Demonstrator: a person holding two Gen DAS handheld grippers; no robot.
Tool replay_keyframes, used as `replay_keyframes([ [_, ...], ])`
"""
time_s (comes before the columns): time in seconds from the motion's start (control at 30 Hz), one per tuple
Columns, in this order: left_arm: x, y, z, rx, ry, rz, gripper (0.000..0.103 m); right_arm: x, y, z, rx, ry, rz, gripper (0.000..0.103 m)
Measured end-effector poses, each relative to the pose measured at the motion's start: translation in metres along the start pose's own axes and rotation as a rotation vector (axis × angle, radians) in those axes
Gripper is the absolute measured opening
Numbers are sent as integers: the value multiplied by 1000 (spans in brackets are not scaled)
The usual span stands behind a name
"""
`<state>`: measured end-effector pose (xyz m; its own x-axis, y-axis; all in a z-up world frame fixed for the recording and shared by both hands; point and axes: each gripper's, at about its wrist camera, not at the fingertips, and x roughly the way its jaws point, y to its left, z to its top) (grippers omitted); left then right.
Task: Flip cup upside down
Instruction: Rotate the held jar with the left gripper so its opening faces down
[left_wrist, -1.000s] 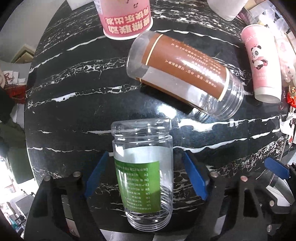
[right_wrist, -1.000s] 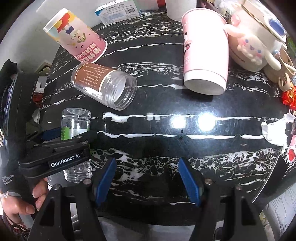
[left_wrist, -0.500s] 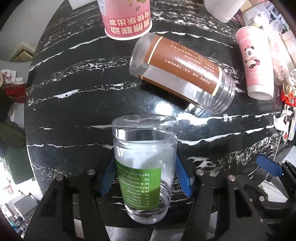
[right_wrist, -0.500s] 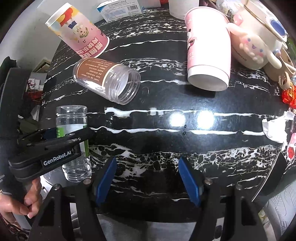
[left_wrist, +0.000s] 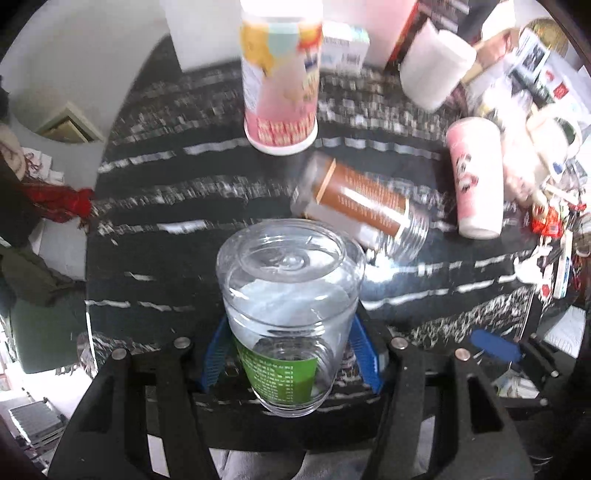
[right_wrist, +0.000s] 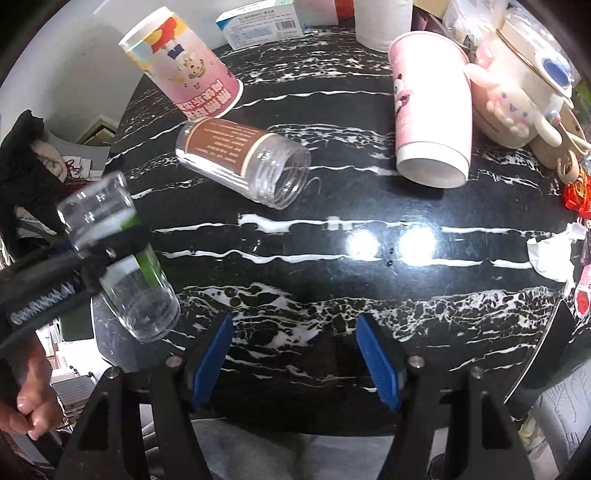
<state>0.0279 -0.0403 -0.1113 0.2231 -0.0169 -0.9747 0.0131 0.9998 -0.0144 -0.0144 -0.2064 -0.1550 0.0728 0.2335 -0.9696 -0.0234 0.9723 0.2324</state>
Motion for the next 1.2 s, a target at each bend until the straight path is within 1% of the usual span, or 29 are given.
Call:
replay_keyframes([
  [0.13, -18, 13, 4, -19, -126, -4, 58, 1, 5, 0, -6, -2, 8, 70],
  [0.2, -22, 19, 7, -30, -197, 6, 58, 4, 8, 0, -11, 0, 11, 70],
  [0.33, -18, 33, 9, -42, -314, 29, 58, 14, 13, 2, -25, 3, 17, 70],
  [0.37, -16, 36, 9, -42, -338, 28, 58, 17, 14, 2, -29, 4, 18, 70],
  [0.47, -17, 47, 8, -54, -446, 0, 58, 28, 17, 5, -41, 10, 27, 70],
  [0.57, -13, 56, 9, -70, -510, 1, 58, 38, 22, 9, -58, 10, 34, 70],
  [0.77, 6, 74, 18, -97, -560, 74, 58, 49, 31, 18, -102, -5, 31, 70],
  [0.97, 25, 92, 30, -121, -600, 131, 58, 62, 38, 32, -131, -9, 34, 70],
  [1.07, 33, 98, 33, -125, -616, 131, 58, 65, 41, 38, -143, -16, 31, 70],
  [1.2, 46, 105, 33, -140, -614, 147, 58, 68, 46, 46, -154, -25, 33, 70],
])
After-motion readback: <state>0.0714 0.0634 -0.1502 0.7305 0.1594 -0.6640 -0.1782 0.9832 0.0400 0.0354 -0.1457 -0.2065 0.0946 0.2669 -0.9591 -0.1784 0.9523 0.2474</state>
